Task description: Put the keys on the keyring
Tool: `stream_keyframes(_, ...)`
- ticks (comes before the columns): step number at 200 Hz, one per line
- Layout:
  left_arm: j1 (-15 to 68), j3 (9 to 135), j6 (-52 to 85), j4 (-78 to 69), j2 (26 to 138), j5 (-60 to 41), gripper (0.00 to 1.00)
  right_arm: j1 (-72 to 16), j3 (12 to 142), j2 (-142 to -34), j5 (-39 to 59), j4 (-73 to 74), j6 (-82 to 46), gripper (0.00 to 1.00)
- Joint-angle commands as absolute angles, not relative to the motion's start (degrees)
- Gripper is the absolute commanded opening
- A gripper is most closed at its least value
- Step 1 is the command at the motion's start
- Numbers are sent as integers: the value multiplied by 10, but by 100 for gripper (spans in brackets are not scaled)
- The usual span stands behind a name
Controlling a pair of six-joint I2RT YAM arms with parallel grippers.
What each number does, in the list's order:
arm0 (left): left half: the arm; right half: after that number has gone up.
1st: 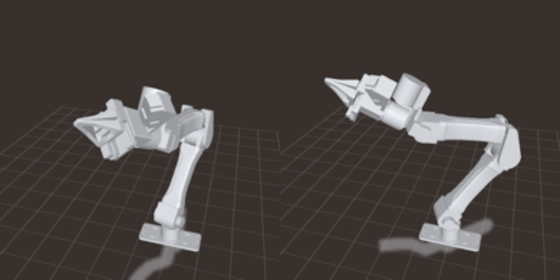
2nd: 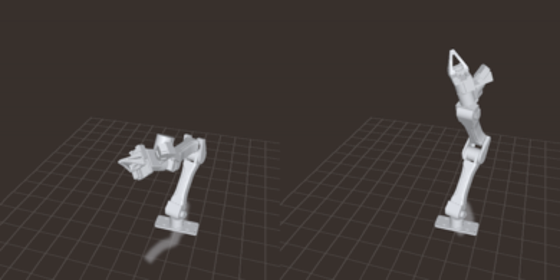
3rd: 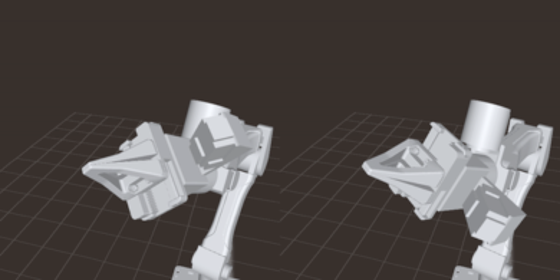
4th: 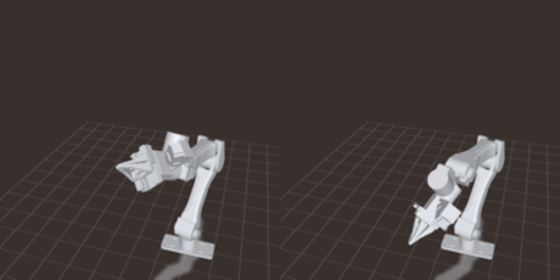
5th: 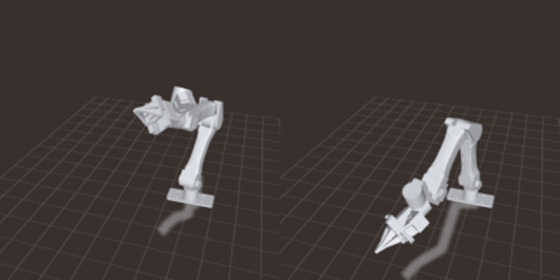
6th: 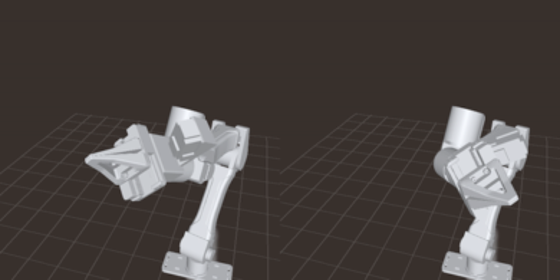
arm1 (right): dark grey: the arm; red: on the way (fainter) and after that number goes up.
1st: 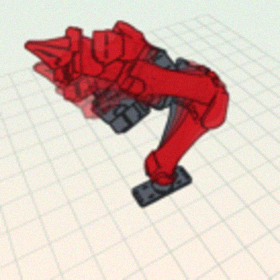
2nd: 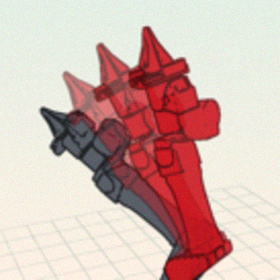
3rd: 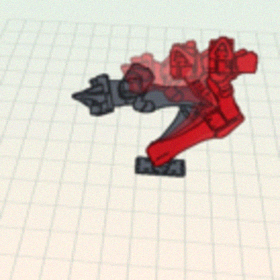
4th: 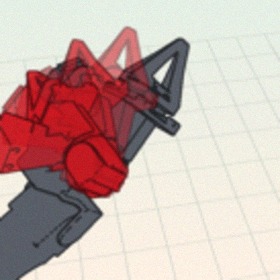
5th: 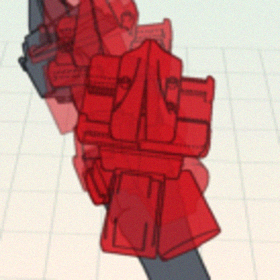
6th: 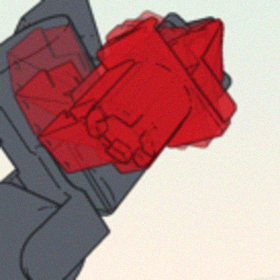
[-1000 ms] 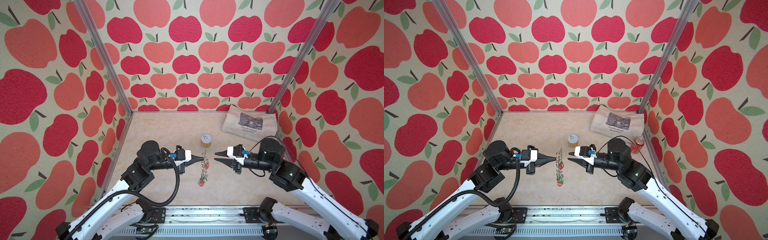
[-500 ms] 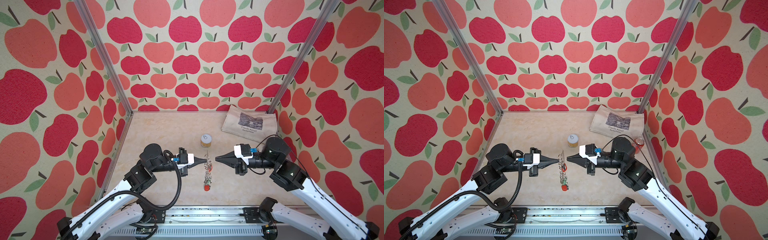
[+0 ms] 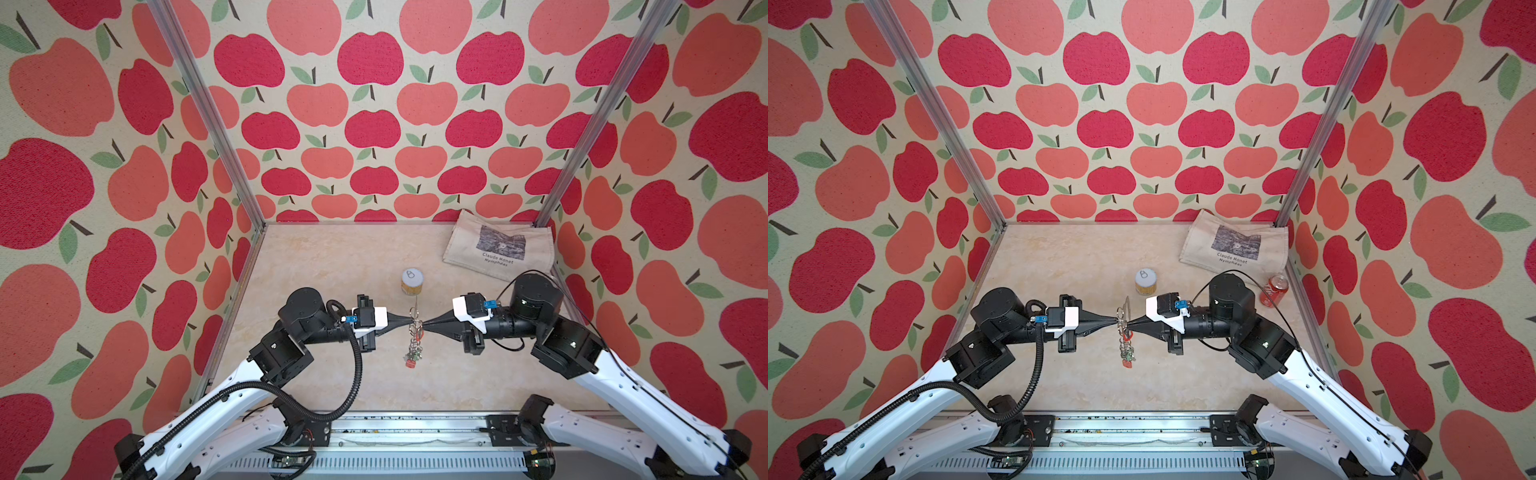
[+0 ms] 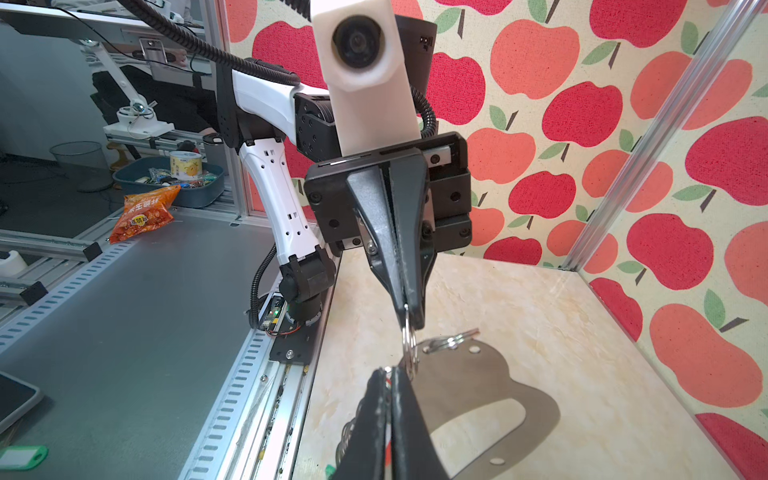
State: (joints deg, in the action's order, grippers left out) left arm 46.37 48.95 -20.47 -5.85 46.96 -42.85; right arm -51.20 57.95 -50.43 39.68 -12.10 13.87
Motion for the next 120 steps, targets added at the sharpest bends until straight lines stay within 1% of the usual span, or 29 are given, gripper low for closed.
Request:
stream_keyframes(1,465,486,-213,-83,461,-432,0,-517,598,-505,388,-135,150,8)
stream_keyframes(42,465,485,-212,-84,460,-433,0,-518,599,-506,377,-136,153,9)
stream_keyframes(84,465,483,-214,-81,454,-430,0,-516,599,-495,361,-141,163,13)
stream_keyframes(120,465,484,-213,-81,456,-431,0,-515,596,-493,353,-137,162,13)
